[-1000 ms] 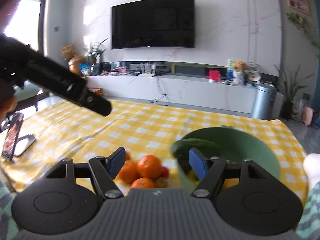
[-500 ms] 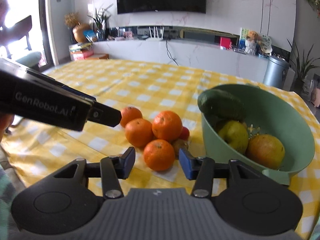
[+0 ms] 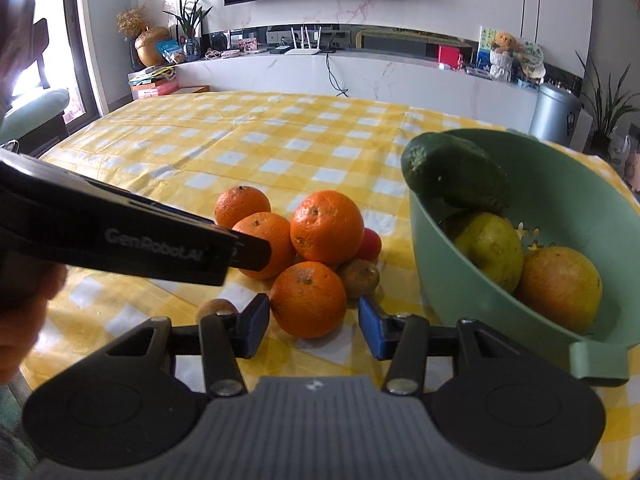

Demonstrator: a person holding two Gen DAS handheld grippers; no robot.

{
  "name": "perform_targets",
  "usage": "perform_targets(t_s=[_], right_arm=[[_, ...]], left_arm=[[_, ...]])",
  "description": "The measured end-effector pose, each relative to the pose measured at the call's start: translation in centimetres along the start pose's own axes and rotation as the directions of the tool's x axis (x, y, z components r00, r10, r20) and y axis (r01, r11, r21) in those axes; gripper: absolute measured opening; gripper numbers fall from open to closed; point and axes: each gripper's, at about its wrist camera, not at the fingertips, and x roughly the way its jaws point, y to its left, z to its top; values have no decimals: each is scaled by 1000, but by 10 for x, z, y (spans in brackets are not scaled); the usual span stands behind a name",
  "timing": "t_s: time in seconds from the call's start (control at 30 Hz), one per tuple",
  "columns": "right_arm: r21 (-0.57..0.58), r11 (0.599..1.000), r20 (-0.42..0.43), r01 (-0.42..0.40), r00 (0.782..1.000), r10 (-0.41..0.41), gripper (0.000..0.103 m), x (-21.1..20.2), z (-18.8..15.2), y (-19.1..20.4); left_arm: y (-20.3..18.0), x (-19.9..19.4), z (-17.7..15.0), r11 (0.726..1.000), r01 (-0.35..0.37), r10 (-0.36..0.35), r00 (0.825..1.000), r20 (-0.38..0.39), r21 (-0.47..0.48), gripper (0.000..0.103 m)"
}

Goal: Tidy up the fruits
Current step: 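Withdraw both grippers from the colander toward the oranges on the cloth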

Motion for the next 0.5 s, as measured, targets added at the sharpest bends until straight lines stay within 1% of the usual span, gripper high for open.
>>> perform_targets(t_s=[0.23, 0.4, 0.5], right_arm=[[-5, 1000, -8, -5, 1000, 5, 46, 4, 1, 3], [24, 1000, -26, -12, 1000, 13, 46, 7, 2, -2], [21, 1000, -30, -12, 999, 12, 42, 8, 2, -2]], left_arm=[[0, 10, 3, 1000, 8, -8, 1000, -15, -7, 58], [-2, 16, 4, 1000, -3, 3, 1000, -29, -20, 58], [-4, 15, 5, 1000, 1, -2, 1000, -30, -23, 53]])
